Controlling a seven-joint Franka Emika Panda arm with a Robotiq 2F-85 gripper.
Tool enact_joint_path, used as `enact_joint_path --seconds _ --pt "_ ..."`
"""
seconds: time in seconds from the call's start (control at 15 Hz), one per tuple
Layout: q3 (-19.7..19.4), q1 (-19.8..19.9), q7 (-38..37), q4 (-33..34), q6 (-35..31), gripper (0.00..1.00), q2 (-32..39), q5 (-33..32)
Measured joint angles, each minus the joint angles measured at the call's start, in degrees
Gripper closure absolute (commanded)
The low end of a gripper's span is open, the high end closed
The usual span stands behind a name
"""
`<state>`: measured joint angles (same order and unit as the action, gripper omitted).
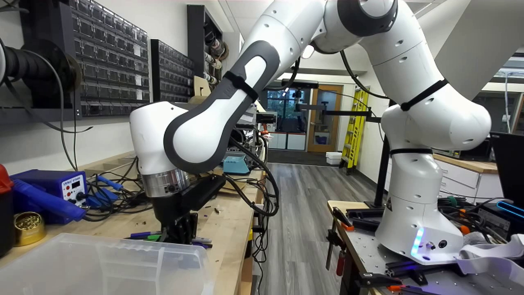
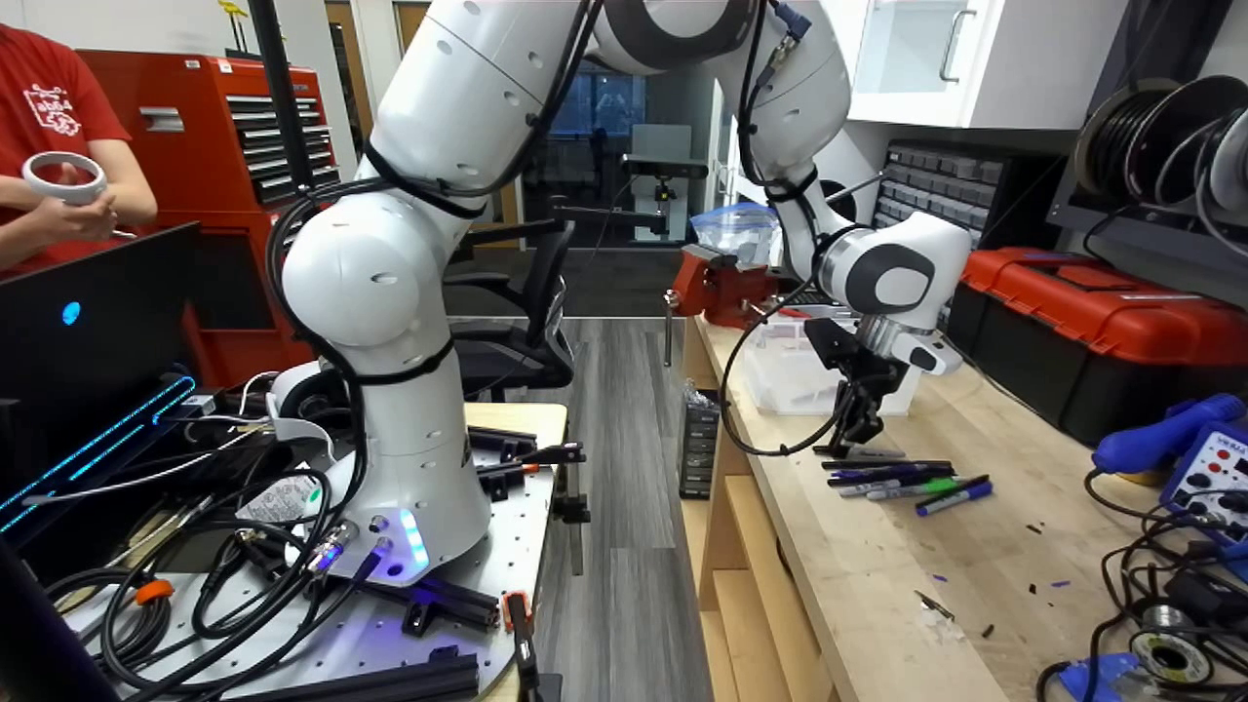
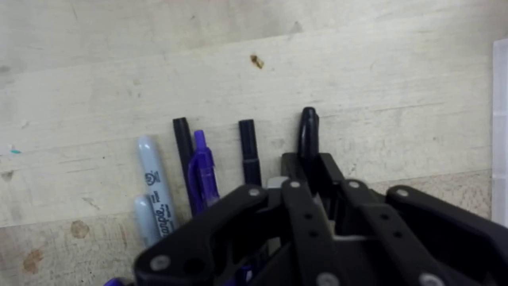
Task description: Put a pen in the storage box
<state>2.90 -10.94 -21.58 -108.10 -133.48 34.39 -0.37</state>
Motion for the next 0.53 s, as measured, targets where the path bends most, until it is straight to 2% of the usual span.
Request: enact_joint_path --seconds 0.27,0.53 --pt "0.0 0.7 2.4 0.1 -0.1 0.96 -0.4 1.0" --pt "0.1 1.4 5.0 0.1 -0.4 0.96 -3.8 2.3"
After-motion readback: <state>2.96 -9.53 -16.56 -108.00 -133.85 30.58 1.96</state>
